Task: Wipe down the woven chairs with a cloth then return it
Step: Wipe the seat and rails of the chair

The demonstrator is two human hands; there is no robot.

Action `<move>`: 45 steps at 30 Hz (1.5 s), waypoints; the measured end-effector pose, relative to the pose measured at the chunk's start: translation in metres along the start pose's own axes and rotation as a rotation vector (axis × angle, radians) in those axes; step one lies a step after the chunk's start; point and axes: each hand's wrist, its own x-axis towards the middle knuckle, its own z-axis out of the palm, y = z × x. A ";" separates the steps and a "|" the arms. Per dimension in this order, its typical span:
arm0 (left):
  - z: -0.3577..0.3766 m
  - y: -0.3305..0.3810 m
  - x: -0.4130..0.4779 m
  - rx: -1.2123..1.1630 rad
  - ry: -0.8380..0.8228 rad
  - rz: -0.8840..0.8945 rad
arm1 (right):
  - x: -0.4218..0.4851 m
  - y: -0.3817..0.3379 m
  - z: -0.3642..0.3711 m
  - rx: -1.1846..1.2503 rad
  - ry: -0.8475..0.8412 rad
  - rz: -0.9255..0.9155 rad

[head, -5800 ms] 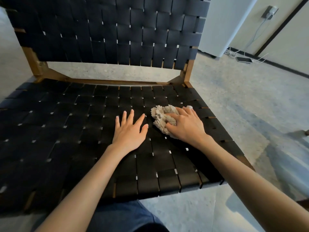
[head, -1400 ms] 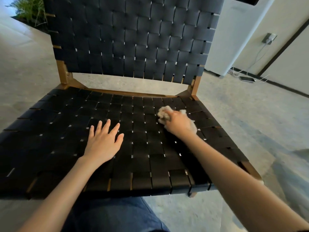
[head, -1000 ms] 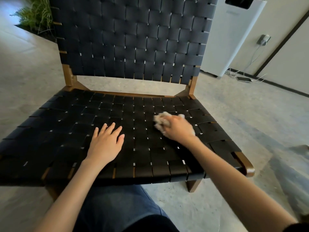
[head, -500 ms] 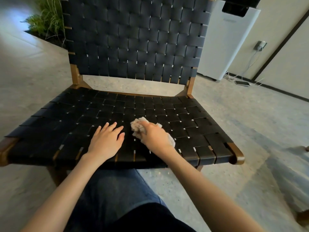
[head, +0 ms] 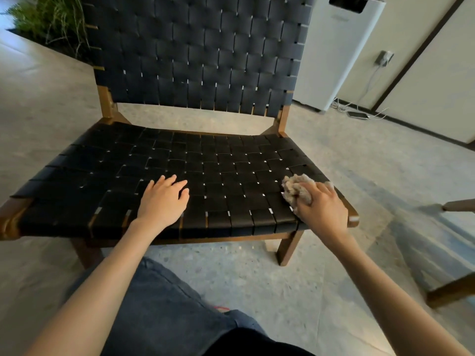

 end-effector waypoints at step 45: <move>-0.064 -0.114 -0.096 -0.106 0.542 -0.046 | -0.049 -0.296 0.074 0.526 -0.413 -0.332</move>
